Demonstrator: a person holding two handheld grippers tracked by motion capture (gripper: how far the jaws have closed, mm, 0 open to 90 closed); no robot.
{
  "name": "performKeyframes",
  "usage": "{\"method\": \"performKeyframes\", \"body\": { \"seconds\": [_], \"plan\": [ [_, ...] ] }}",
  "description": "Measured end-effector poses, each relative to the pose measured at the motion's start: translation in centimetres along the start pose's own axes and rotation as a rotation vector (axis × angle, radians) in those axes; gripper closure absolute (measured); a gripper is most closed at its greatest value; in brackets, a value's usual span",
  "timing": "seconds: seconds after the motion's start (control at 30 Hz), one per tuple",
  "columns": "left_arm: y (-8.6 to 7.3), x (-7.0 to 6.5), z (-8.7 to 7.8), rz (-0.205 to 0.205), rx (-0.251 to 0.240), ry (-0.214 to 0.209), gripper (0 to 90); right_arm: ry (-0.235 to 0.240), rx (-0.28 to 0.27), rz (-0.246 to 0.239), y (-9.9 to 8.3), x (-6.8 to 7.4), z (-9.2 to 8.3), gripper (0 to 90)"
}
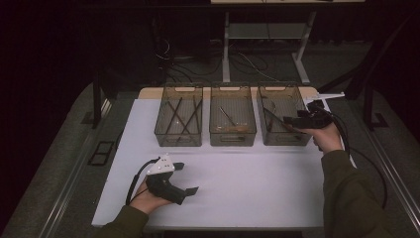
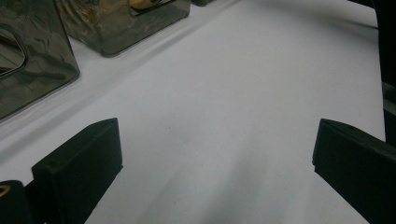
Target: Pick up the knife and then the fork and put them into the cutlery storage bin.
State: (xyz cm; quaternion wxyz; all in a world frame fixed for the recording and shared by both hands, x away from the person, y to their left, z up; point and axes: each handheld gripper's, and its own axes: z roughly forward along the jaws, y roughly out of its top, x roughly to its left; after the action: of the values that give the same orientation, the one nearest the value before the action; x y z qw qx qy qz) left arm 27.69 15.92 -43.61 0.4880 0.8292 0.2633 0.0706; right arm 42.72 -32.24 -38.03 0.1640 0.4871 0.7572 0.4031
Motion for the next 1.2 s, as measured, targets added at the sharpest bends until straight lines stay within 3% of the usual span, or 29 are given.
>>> {"method": "performKeyframes", "body": {
  "seconds": [0.17,0.53,0.67,0.87,1.03,1.2],
  "plan": [
    [0.0,0.0,0.1,0.006,0.008,0.001,0.3,0.025,-0.064,-0.024,-1.3,1.5,-1.4,19.4],
    [-0.1,0.0,0.2,0.007,0.015,0.010,0.4,0.014,-0.078,-0.098,-5.6,5.1,-3.2,13.1],
    [-0.1,0.0,0.1,0.009,0.016,0.011,0.5,0.049,-0.110,-0.079,-7.2,6.0,-4.0,12.2],
    [-0.1,0.0,0.1,0.008,0.014,0.014,0.7,0.087,-0.098,-0.109,-9.9,7.1,-4.7,12.2],
    [-0.1,0.0,0.1,0.009,0.016,0.019,1.1,0.105,-0.093,-0.100,-12.2,7.8,-4.9,12.2],
    [-0.1,0.0,0.1,0.011,0.019,0.020,1.1,0.117,-0.106,-0.086,-13.4,8.4,-5.5,12.2]
  ]
}}
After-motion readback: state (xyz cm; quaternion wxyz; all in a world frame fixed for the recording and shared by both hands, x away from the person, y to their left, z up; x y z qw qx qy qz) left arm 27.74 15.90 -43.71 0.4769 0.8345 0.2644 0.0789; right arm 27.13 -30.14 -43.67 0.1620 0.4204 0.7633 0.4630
